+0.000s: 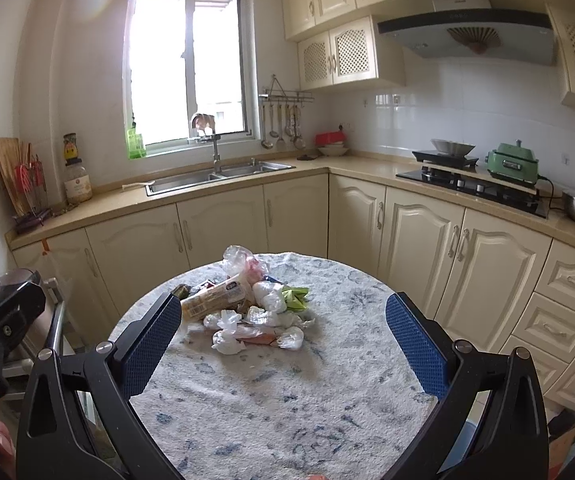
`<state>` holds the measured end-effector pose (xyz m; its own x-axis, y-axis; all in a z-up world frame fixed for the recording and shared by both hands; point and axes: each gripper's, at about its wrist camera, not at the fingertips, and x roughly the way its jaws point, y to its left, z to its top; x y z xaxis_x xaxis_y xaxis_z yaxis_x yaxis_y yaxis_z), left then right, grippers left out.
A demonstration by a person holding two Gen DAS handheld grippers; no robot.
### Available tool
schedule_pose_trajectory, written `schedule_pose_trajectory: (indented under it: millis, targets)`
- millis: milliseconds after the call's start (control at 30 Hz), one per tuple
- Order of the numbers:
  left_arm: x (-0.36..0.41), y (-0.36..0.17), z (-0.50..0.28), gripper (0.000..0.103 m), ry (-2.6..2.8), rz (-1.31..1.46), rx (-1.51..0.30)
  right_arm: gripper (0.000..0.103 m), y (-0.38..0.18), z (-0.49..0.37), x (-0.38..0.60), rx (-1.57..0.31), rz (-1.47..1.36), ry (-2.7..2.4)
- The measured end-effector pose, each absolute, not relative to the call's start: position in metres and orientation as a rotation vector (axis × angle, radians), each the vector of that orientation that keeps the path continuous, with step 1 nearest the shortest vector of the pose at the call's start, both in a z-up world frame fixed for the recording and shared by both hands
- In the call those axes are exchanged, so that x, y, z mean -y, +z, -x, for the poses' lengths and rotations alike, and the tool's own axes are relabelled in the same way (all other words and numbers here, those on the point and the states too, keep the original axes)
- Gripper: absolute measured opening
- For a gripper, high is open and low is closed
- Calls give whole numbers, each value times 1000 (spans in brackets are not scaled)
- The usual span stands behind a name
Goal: Collect trash
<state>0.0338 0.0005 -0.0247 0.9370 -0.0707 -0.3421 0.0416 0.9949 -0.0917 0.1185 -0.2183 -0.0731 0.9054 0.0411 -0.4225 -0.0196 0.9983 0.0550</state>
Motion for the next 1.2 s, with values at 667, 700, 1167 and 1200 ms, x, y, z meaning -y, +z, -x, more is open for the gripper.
schedule_pose_trajectory:
  millis: [667, 700, 1167, 1200]
  targets:
    - [42, -139, -233, 102, -98, 28, -727, 103, -190, -229, 245, -747, -22, 50]
    - [45, -142, -244, 102, -100, 25, -738, 103, -195, -235, 245, -758, -23, 58]
    - [72, -204, -341, 78, -182, 51, -876, 95, -237, -297, 252, -878, -35, 100]
    - [73, -205, -344, 59, -211, 62, -871, 95, -238, -300, 252, -883, -38, 101]
